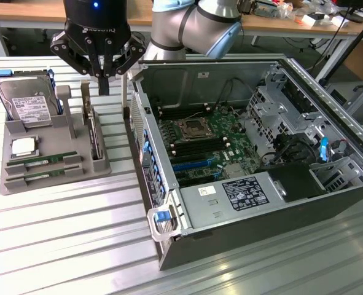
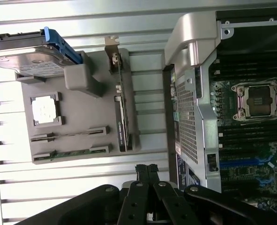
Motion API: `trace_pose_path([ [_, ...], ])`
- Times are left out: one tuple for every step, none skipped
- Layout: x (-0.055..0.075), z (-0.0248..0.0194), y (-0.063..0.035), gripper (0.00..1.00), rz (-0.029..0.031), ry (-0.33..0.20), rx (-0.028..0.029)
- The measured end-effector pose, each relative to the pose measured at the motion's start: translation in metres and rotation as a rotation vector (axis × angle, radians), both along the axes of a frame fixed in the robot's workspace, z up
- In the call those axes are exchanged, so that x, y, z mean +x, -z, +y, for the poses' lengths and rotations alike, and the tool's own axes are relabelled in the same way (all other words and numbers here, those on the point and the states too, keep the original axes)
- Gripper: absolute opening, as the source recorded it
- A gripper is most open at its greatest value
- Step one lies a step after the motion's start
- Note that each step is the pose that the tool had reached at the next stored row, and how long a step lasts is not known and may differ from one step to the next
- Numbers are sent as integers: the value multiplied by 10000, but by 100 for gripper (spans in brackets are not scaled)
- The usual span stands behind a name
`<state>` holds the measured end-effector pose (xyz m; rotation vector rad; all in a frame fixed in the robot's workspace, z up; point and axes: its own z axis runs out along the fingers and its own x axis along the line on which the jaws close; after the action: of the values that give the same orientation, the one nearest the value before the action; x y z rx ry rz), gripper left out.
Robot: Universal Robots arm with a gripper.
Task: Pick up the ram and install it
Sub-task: 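Reach for the ram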
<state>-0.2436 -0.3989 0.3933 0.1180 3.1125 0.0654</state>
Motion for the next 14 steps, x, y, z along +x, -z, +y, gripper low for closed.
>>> trace_pose_path([
  [-4, 0, 0, 11, 0, 0, 0],
  [-11, 0, 0, 11, 0, 0, 0],
  [-21, 0, 0, 11, 0, 0, -1],
  [-29, 0, 0, 11, -1, 0, 0],
  [-36, 0, 0, 11, -1, -1, 0],
  [-48, 0, 0, 11, 0, 0, 0],
  [-57, 0, 0, 11, -1, 0, 0],
  [-66, 0, 0, 11, 0, 0, 0],
  [-76, 0, 0, 11, 0, -1, 0],
  [-86, 0, 0, 11, -1, -1, 0],
  [-94, 0, 0, 11, 0, -1, 0],
  [-101, 0, 0, 11, 0, 0, -1],
  [-115, 0, 0, 11, 0, -1, 0],
  [-120, 0, 0, 11, -1, -1, 0],
])
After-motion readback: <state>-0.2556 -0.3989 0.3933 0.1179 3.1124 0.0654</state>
